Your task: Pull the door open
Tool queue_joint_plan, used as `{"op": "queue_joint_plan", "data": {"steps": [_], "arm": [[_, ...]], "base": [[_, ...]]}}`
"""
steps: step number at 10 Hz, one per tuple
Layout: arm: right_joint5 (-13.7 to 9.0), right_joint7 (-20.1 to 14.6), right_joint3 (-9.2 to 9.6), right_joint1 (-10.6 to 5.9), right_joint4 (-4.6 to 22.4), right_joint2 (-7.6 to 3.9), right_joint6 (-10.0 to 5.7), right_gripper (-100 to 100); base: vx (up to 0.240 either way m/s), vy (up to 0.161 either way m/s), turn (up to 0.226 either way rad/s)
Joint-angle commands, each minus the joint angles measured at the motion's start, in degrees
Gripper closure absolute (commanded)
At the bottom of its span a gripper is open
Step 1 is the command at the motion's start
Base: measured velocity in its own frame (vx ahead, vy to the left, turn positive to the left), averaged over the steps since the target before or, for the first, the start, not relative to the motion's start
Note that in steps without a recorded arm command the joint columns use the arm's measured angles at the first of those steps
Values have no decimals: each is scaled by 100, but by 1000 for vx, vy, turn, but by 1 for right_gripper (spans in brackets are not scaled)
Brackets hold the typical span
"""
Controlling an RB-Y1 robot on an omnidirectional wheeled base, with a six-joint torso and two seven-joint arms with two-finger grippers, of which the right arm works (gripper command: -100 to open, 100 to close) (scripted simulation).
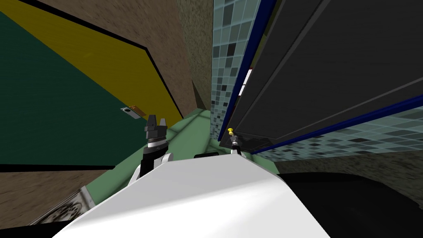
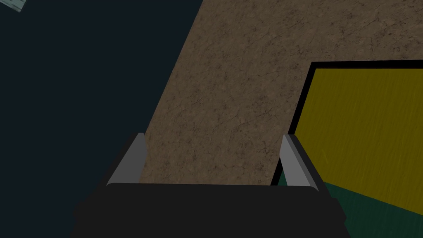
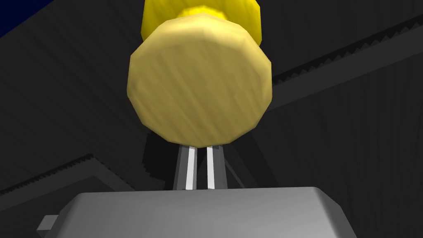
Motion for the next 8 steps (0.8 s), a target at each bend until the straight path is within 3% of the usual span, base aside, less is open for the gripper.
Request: {"op": "queue_joint_plan", "data": {"steps": [1,3,4,8], "arm": [[-60,-223,118,-122,-77,59,-87,100],[-157,-459,172,-127,-73,43,-84,100],[-264,-610,124,-52,34,16,-29,-100],[-503,-1190,200,-72,-42,107,3,-100]], "base": [[-20,-8,45],[-43,-20,61],[-47,-27,-16],[-82,23,58]]}}
